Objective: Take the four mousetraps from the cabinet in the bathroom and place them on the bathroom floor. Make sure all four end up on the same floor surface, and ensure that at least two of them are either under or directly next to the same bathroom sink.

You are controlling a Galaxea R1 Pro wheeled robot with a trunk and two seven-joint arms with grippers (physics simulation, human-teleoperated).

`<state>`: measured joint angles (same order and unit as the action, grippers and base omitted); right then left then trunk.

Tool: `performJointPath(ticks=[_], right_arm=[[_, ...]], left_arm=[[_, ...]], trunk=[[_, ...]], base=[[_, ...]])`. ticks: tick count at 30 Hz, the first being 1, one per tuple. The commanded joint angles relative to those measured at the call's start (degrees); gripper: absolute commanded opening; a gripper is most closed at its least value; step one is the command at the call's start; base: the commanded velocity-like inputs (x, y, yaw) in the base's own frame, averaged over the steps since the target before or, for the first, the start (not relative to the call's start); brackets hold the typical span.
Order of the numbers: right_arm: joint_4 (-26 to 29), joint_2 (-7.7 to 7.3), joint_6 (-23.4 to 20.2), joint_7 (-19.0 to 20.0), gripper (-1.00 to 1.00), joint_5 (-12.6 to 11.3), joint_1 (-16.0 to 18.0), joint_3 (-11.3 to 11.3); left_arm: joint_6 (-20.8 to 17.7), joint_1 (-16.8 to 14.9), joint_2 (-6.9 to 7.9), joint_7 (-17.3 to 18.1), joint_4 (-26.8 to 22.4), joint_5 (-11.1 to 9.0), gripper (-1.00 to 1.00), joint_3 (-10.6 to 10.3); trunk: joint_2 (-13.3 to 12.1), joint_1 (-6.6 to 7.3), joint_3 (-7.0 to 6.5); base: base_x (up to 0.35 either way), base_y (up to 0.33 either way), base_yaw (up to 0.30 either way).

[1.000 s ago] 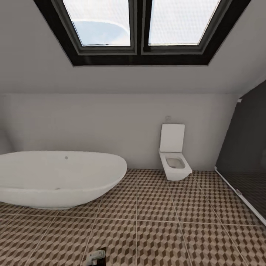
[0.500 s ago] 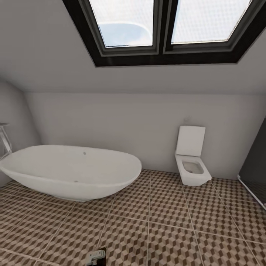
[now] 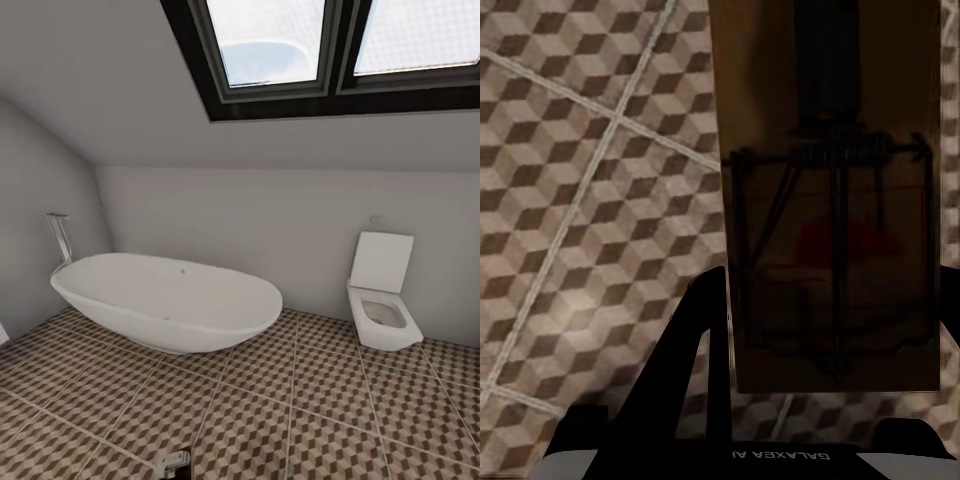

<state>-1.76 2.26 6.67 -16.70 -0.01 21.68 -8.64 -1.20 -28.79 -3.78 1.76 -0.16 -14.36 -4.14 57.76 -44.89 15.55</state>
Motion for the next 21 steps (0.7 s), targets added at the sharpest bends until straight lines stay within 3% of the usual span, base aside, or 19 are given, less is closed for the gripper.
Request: performJointPath(ticks=[1,21], right_arm=[[-0.18,0.02,0.28,-0.44,-1.0,-0.08,0.09,-0.33],[-0.18,0.02,0.28,-0.44,-1.0,-0.08,0.11,-0.33]], left_arm=[[-0.12,-0.04,0.0,0.0,-0.01,-0.49,-1.0,-0.43],[-0.12,-0.04,0.0,0.0,-0.01,-0.49,-1.0,-0.43]], trunk=[[0.05,-0.01,0.07],[0.05,-0.01,0.07]], base=[[0.0,0.0,0.297],[0.0,0.0,0.297]])
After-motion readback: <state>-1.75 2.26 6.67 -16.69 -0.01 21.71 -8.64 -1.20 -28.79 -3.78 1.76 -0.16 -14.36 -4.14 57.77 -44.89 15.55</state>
